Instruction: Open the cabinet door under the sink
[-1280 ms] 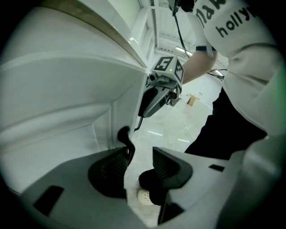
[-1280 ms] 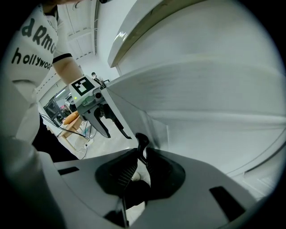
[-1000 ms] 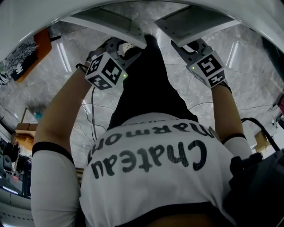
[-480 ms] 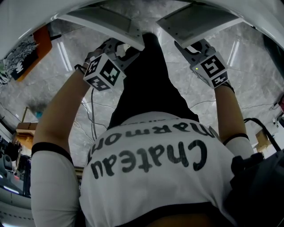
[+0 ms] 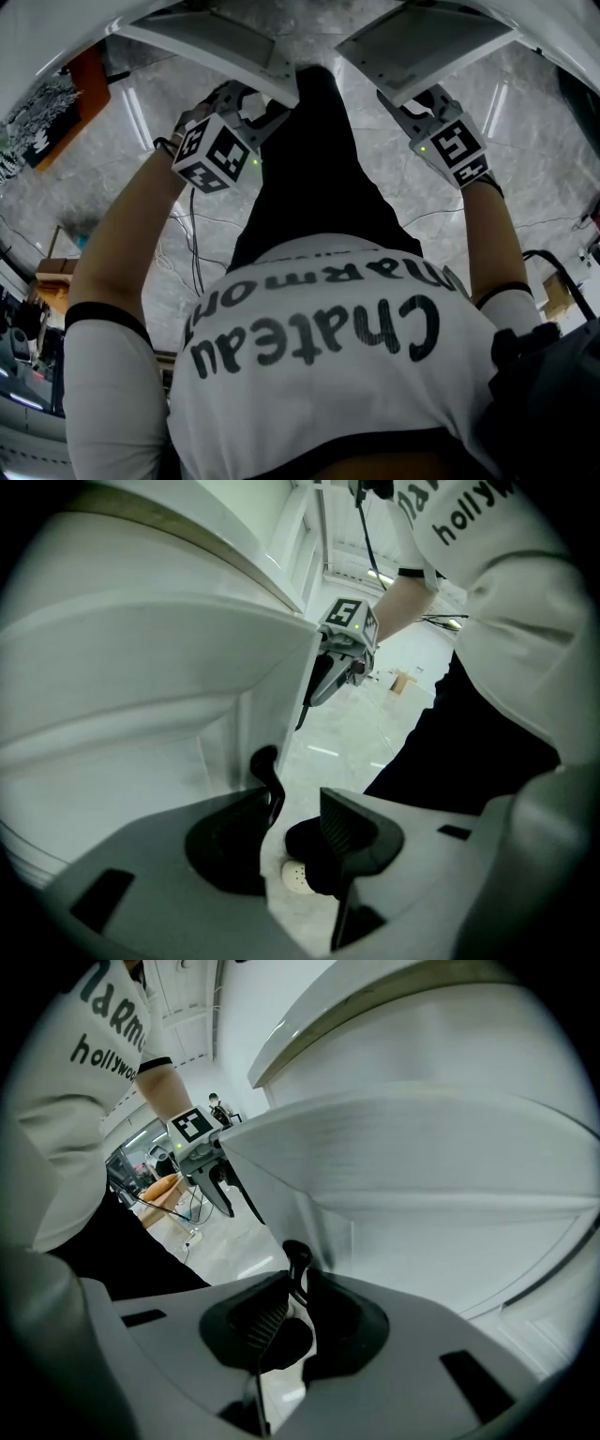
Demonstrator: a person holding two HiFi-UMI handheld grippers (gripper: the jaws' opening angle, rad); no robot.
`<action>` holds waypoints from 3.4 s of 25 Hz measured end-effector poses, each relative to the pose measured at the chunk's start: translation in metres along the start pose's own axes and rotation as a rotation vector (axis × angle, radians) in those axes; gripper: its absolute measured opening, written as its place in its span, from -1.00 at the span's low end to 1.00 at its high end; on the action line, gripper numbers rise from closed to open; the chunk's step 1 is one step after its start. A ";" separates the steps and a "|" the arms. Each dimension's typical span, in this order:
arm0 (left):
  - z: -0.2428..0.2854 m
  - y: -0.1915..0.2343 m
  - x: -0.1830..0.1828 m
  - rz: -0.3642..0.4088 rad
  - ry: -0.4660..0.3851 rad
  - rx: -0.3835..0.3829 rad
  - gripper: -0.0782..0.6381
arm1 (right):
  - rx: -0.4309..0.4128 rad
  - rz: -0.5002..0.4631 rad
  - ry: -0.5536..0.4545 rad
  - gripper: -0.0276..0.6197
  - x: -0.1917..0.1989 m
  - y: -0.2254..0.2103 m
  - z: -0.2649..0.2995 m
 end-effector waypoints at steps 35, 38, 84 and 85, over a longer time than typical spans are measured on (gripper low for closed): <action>-0.036 -0.033 0.066 -0.009 0.143 0.020 -0.36 | -0.023 -0.092 0.125 -0.73 0.053 0.012 -0.028; -0.038 -0.036 0.067 0.003 0.168 0.026 -0.36 | -0.020 -0.097 0.131 -0.73 0.059 0.011 -0.034; -0.112 -0.035 0.175 0.097 0.495 0.091 -0.36 | -0.124 -0.204 0.448 -0.64 0.127 -0.002 -0.079; -0.112 -0.035 0.176 0.096 0.499 0.095 -0.36 | -0.131 -0.209 0.457 -0.64 0.128 -0.002 -0.080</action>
Point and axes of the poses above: the fingertips, and each gripper's own axes: z forward along the fingers, y to its left, x out of its underside, the point moved 1 cm from there along -z, backward along the fingers, and after that the axes turned 3 degrees about y, right-handed, at the moved point
